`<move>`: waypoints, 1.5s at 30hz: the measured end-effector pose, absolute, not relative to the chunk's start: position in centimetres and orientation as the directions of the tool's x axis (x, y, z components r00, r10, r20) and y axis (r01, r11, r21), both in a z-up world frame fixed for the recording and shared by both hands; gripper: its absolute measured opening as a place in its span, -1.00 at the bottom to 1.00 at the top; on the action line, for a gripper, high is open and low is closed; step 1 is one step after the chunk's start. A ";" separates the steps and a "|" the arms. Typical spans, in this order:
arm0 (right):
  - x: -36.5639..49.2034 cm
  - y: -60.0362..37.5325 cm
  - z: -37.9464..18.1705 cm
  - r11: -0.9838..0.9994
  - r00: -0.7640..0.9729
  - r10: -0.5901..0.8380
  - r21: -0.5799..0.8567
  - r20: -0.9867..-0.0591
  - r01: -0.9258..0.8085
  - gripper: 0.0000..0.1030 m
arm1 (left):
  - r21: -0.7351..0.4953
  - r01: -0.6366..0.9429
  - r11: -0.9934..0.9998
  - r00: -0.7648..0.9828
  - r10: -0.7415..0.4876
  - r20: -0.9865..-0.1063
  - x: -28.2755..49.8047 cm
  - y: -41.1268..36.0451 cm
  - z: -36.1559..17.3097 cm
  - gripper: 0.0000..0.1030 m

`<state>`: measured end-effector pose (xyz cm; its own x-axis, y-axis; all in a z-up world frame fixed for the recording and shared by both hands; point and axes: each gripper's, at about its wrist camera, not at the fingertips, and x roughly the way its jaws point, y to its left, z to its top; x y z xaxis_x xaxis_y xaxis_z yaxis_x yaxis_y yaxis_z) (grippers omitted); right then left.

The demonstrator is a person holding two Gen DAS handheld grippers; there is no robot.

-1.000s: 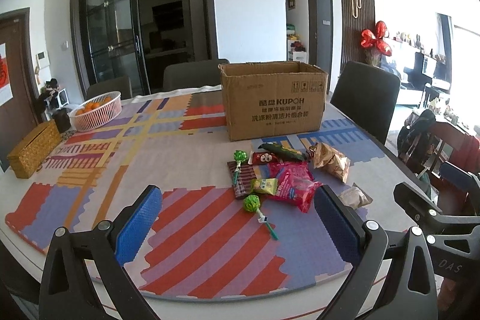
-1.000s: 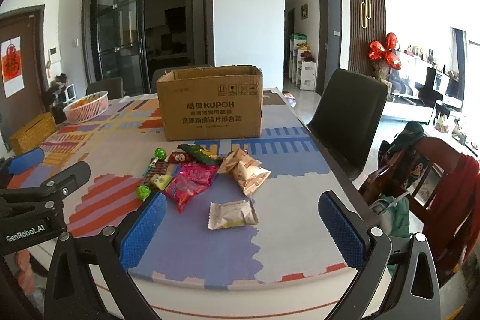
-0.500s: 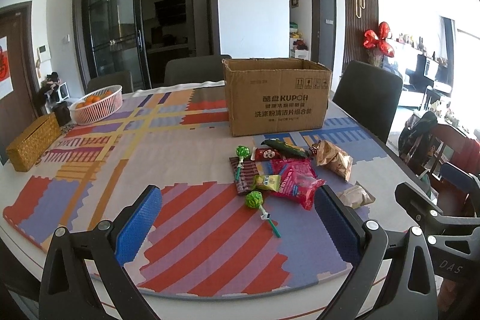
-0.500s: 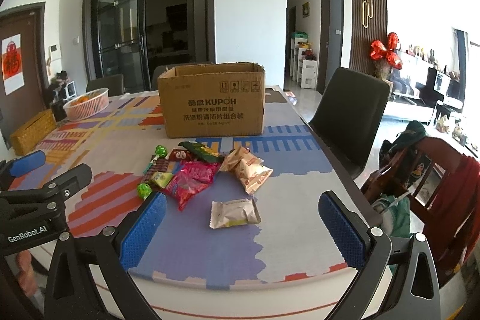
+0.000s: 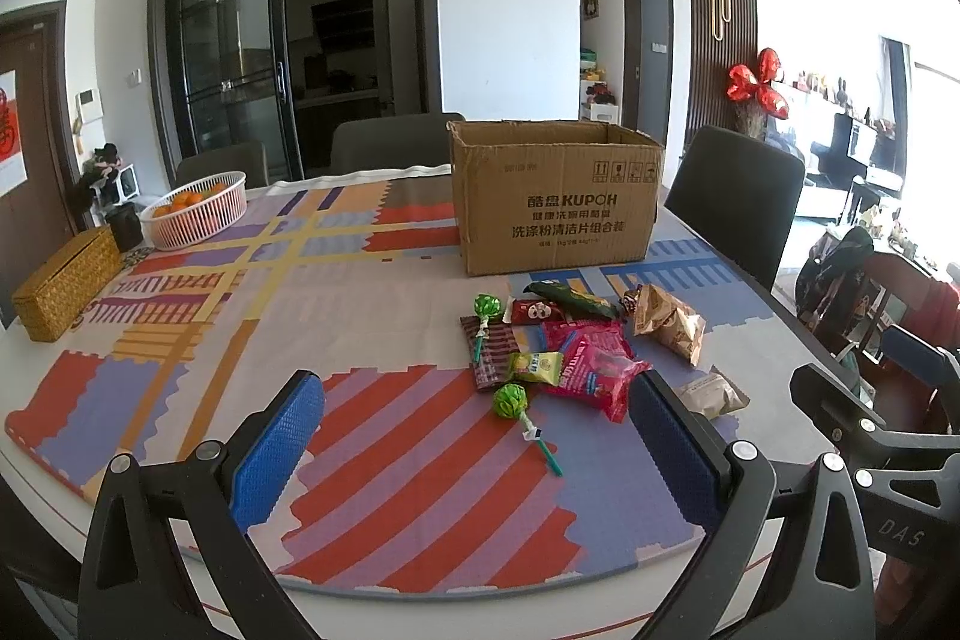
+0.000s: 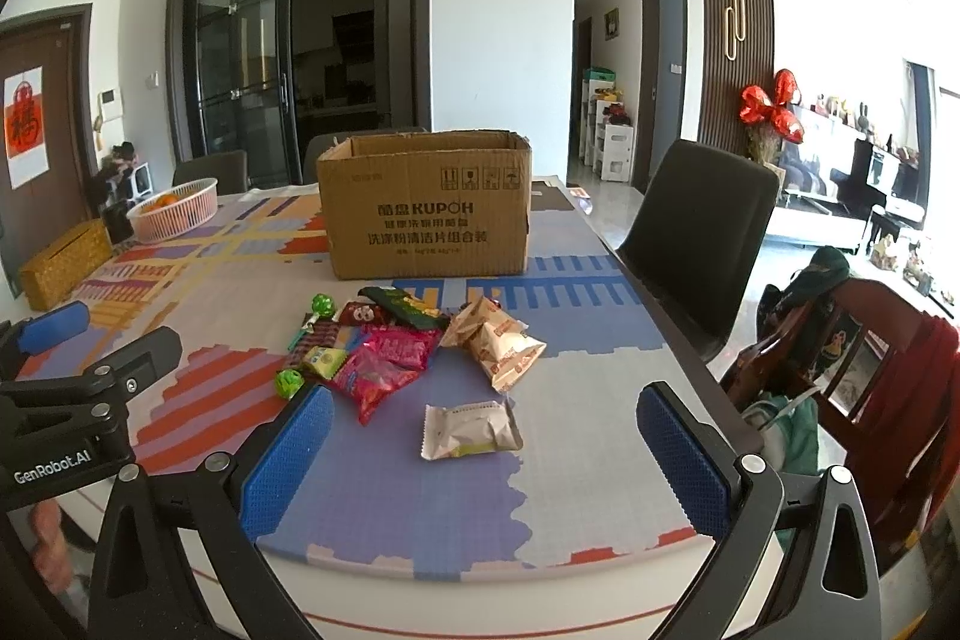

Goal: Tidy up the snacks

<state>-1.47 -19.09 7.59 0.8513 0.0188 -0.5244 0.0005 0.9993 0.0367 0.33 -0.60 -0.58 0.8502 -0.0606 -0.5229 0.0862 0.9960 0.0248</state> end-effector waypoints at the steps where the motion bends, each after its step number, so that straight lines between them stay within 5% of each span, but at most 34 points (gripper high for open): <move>1: -1.5 -19.1 7.6 0.999 0.851 0.018 0.036 -0.524 0.001 0.99 | 0.028 0.084 0.996 0.850 -0.057 -0.523 0.3 -0.6 -0.5 1.00; 28: -1.2 -18.8 6.9 1.000 0.838 0.008 0.015 -0.545 0.000 0.99 | 0.038 0.070 0.997 0.833 -0.038 -0.552 1.1 0.1 -1.5 0.99; 45: 5.1 -20.2 1.4 0.986 0.681 0.102 0.164 -0.726 0.027 0.88 | 0.008 0.131 0.991 0.758 -0.095 -0.645 6.4 -1.1 -5.1 0.64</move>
<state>5.12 -20.15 1.35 0.6805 0.1017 -0.7256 0.0275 0.9861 0.1639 6.43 -1.09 -5.08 0.7584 -0.0951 -0.6448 0.1315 0.9913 0.0085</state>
